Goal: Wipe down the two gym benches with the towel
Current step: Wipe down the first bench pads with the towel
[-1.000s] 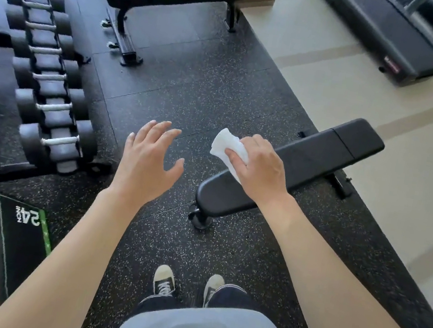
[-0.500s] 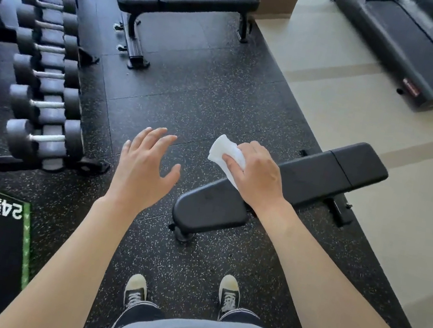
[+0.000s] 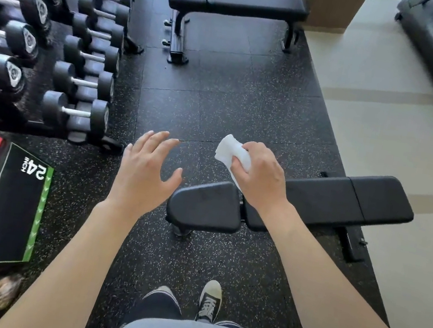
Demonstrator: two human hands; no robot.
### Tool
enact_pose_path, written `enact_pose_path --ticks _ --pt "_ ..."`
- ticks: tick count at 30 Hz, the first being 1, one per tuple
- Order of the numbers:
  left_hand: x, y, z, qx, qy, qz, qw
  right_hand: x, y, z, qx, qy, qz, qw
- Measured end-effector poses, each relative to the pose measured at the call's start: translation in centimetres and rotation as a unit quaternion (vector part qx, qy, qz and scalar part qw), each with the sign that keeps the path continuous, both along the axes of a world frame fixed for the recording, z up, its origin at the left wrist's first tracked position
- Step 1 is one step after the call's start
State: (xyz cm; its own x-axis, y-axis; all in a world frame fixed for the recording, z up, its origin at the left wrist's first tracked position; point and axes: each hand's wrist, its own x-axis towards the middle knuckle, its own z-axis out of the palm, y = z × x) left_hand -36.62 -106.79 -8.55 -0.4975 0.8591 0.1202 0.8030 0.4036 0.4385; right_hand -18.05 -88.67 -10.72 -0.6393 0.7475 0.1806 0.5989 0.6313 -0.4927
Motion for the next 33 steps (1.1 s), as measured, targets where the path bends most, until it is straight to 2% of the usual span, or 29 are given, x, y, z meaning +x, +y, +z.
enact_pose_path --ticks 9,17,24,33 --pt "-2.2 -1.5 -2.9 -0.004 -0.014 0.009 1.0 -1.7 -1.7 -2.5 -0.013 -0.024 0.014 1.0" --pt "-4.3 -2.5 -9.0 -0.015 -0.022 0.018 0.999 -4.2 -2.7 -8.4 -0.032 -0.024 0.025 0.999" --pt "-3.8 -1.7 -17.3 -0.021 -0.045 0.047 0.998 -5.4 -1.4 -16.3 -0.065 -0.013 0.049 0.997" --pt "-2.6 -0.6 -31.1 -0.03 -0.074 0.078 0.994 -6.1 0.2 -29.8 -0.077 -0.032 0.078 0.993"
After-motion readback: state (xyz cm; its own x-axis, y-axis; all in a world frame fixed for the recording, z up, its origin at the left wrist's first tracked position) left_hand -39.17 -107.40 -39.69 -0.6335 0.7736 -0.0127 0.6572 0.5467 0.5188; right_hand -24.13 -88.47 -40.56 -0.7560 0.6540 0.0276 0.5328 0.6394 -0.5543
